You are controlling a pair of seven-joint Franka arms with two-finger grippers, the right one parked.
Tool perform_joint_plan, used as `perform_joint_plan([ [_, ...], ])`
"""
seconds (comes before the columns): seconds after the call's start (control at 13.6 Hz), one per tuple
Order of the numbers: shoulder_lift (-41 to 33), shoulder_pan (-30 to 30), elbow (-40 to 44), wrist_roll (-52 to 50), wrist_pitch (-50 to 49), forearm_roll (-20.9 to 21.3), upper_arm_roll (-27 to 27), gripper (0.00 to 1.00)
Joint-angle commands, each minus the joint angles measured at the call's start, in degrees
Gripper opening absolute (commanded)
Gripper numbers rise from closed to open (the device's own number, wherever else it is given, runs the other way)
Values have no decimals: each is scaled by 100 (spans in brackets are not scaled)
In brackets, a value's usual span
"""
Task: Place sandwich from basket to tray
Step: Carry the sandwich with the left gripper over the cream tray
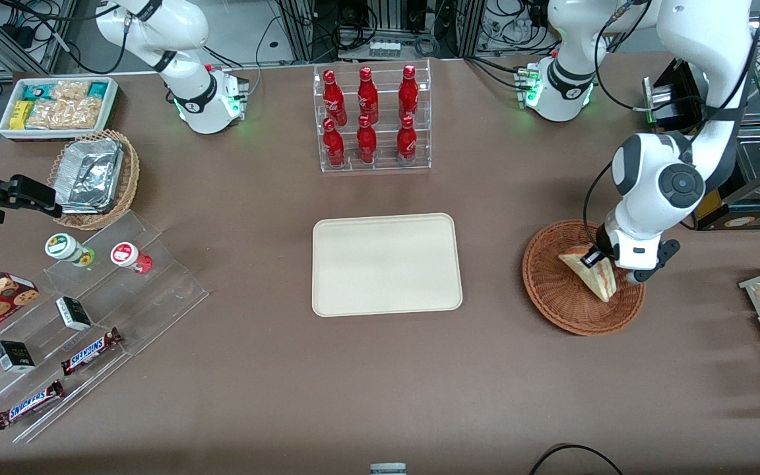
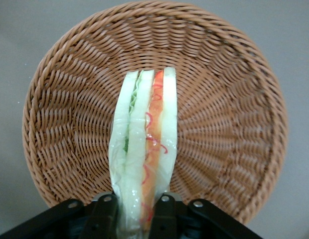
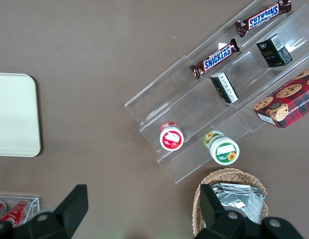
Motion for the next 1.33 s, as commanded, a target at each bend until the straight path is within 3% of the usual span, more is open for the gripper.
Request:
perform_joint_plan([
  [0.0,-8,-82,579,150,-712,77,-227,0],
  [0.44,316,-91,1416,344,-1285,121,-1272,0],
  [0.81,966,-152,1987,-42,-1303,612,-2239,0],
  [1.25,2117,-1303,3216,-552,-1504,1148,-2241,0],
])
